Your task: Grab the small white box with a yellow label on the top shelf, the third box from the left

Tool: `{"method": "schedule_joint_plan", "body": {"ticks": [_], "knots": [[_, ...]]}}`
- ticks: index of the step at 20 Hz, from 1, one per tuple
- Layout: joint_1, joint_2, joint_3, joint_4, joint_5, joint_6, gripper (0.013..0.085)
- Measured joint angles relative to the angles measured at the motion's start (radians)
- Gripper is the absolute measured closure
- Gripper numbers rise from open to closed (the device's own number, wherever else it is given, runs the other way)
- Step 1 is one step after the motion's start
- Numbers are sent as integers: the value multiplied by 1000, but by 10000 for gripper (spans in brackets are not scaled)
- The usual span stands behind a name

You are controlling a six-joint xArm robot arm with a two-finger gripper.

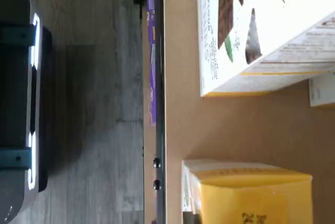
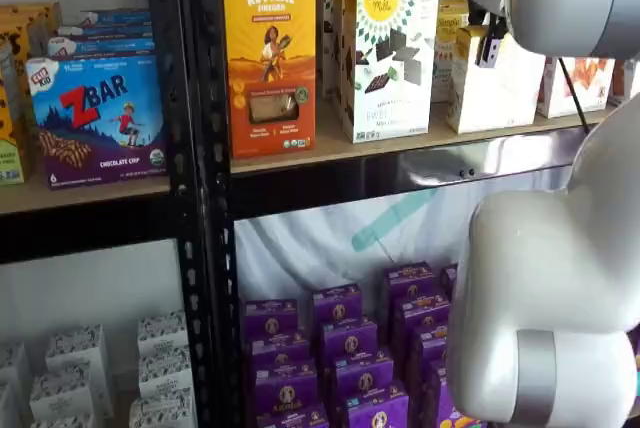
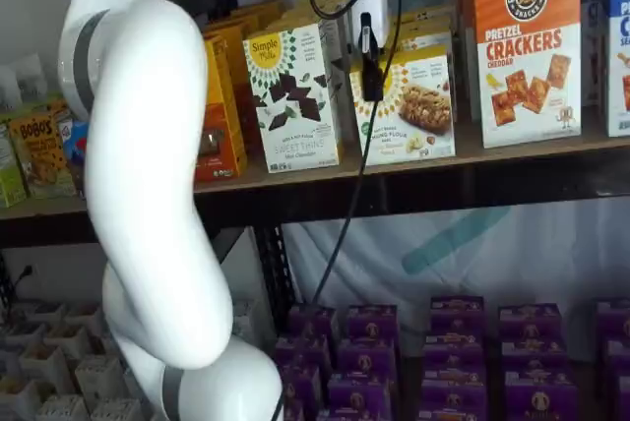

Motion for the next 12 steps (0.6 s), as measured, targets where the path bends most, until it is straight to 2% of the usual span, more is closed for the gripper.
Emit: {"method": "schedule_joint_plan", "body": {"ticks": [12], "knots": [[5,-38,3,-5,80,10,610]]}}
